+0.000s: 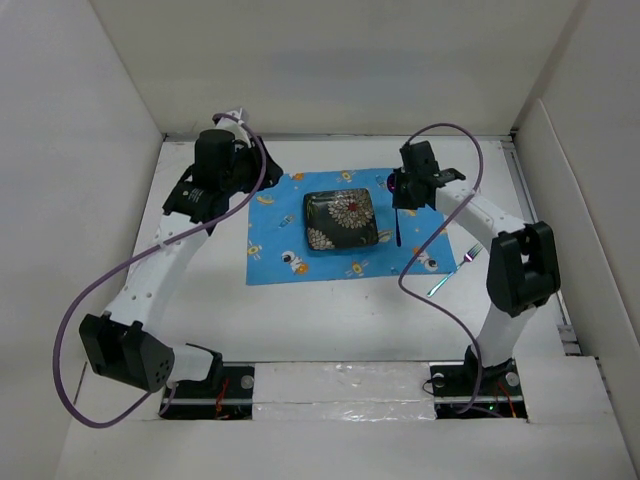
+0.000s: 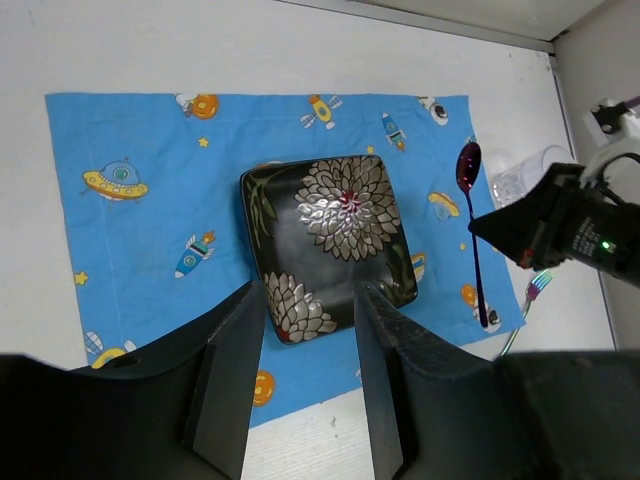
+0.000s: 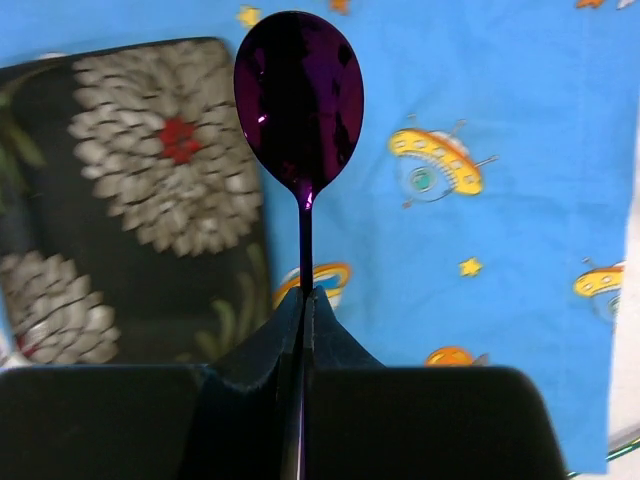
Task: Set the dinner table for one person
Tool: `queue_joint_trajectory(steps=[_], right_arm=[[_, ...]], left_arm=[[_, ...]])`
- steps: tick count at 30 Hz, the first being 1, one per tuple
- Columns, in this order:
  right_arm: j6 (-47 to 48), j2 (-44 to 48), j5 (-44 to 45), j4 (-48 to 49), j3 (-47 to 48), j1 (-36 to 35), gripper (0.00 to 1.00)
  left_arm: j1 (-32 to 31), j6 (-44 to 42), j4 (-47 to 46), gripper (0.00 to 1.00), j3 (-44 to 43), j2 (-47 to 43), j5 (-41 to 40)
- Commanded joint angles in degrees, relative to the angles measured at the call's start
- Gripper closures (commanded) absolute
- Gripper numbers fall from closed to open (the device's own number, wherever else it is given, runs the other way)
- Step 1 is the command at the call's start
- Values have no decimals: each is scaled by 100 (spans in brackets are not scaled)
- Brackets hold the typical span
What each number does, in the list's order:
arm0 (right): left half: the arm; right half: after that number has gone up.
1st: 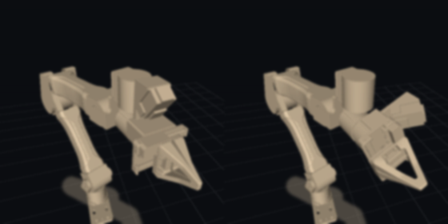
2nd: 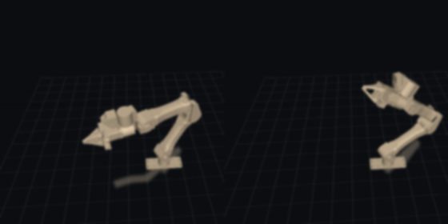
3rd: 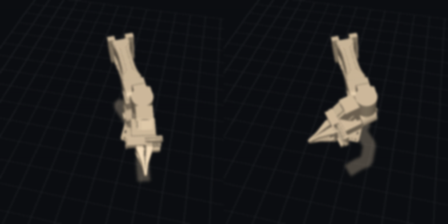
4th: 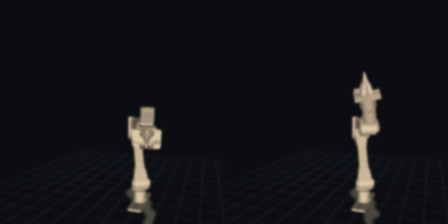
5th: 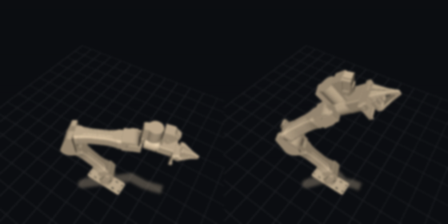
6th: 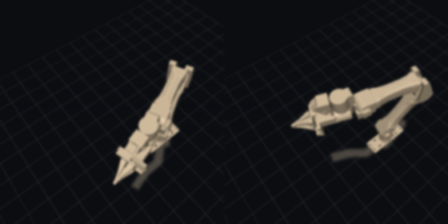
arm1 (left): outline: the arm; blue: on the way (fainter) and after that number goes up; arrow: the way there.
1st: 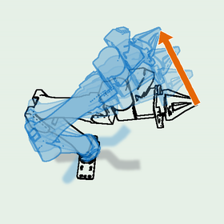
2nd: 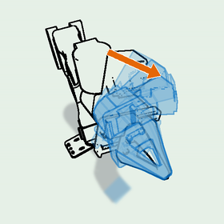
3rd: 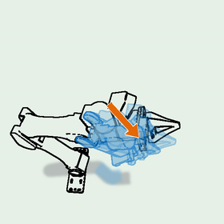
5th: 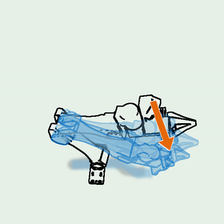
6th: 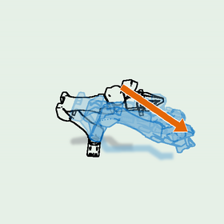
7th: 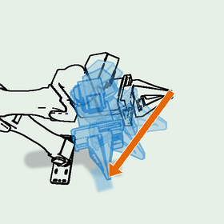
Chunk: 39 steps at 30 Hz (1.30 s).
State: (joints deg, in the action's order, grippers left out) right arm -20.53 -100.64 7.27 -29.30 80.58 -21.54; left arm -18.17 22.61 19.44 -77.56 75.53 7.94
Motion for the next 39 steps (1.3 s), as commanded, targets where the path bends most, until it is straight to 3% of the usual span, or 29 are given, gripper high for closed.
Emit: queue_joint_trajectory(steps=[1, 7, 19, 24, 28, 30, 33, 34, 37, 39], right_arm=[[646, -306, -559, 294, 397, 298, 100], [718, -869, -674, 179, 626, 650, 100], [560, -1546, -762, 144, 872, 590, 99], [402, -1415, -542, 161, 688, 528, 67], [348, -1030, -481, 65, 679, 528, 59], [357, -800, -411, -23, 757, 528, 59], [191, -282, 46, -58, 854, 764, 94], [68, -159, 108, -41, 863, 861, 100], [-117, 176, 510, 116, 820, 1239, 100], [-170, 168, 679, 74, 889, 1502, 89]], left_arm=[[-11, 121, -467, 63, 205, -196, 181], [-11, 252, -617, 63, 628, -266, 216], [-11, 226, -740, 63, 1050, -231, 172], [-11, 104, -644, 63, 1103, -266, 41], [-11, 33, -591, 63, 1120, -284, 23], [-11, 15, -582, 63, 1129, -310, 32], [-11, -2, -556, 63, 1111, -328, 75], [-11, -11, -538, 64, 1103, -354, 110], [-11, -72, -512, 66, 1129, -407, 120], [-11, -134, -485, 66, 1173, -433, 111]])
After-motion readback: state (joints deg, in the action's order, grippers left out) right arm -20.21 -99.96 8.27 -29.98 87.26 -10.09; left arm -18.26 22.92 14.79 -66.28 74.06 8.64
